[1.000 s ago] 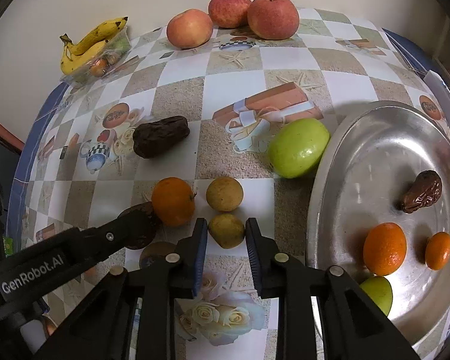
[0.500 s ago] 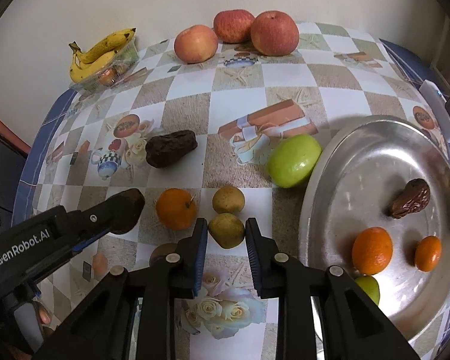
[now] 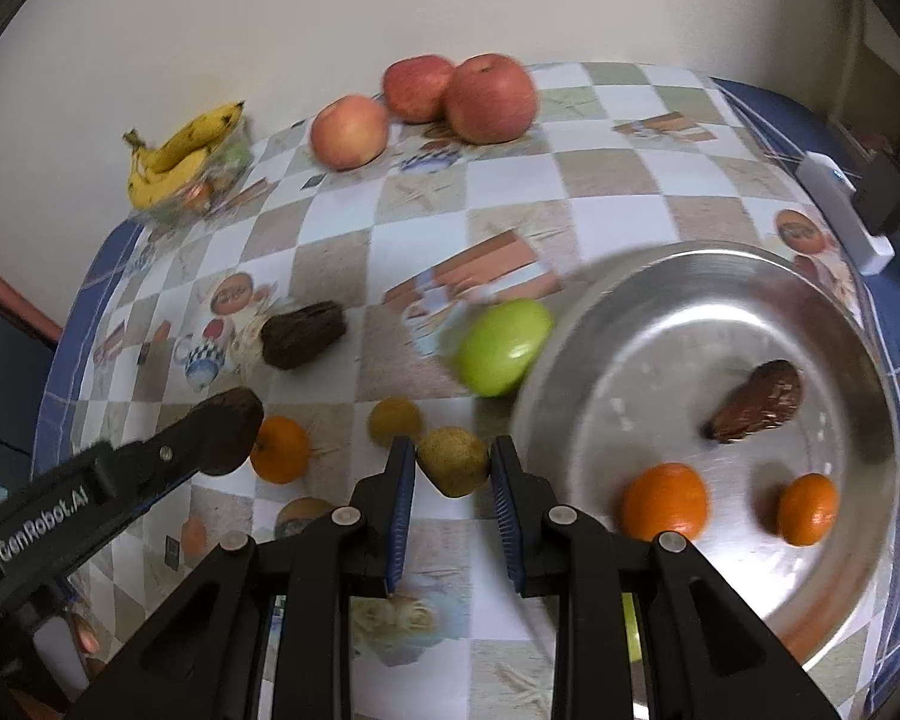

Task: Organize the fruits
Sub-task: 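Carry the tan fruit and the date into the steel bowl and open both tools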

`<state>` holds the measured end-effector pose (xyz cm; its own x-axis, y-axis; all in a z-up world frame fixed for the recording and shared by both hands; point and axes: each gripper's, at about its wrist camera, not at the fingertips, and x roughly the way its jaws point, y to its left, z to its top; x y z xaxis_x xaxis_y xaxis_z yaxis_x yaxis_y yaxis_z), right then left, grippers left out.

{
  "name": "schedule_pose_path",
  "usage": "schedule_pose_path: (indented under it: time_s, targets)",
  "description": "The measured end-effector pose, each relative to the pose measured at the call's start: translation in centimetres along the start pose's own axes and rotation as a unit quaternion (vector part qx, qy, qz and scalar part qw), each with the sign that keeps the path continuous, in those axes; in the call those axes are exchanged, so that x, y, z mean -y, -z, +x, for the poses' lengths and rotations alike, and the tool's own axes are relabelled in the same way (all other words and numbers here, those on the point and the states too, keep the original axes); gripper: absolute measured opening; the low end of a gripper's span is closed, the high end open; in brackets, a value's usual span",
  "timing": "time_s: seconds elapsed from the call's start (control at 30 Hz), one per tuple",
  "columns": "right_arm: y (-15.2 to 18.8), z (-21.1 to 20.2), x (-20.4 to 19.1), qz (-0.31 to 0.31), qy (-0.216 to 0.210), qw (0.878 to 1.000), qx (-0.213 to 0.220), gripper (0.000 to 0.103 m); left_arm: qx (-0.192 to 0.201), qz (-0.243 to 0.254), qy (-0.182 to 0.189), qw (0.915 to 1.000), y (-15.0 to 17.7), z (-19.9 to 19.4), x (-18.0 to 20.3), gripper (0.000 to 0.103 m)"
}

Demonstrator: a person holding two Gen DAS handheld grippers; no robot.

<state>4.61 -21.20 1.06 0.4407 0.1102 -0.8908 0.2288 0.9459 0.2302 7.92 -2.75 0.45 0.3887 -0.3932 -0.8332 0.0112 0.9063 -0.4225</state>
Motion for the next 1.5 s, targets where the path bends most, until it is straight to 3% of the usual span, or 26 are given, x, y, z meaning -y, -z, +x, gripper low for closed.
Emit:
schedule_pose_path:
  time_s: [0.23,0.4,0.6,1.1,1.5]
  targets:
    - [-0.6,-1.5,4.6,0.033,0.047,0.998,0.016,0.027,-0.014,0.082,0.011,0.9965,2.4,1.4,5.4,0.037]
    - [-0.6,-2.3,8.4,0.071,0.061,0.995,0.020,0.027,-0.025,0.153,0.024,0.9875,4.8,2.7,9.9,0.037]
    - [-0.4,-3.0,10.8,0.095,0.065,0.993,0.024,0.027,-0.031,0.206,0.025,0.9778,6.7,4.4,12.9,0.037]
    - [0.5,-0.4,11.3,0.104,0.048,0.993,-0.018,0.027,-0.023,0.237,-0.012,0.9711,7.6,5.6,13.3,0.037]
    - [0.8,-0.2,11.6,0.115,0.051,0.992,-0.021,0.028,-0.027,0.243,-0.011,0.9695,7.7,5.7,13.4,0.039]
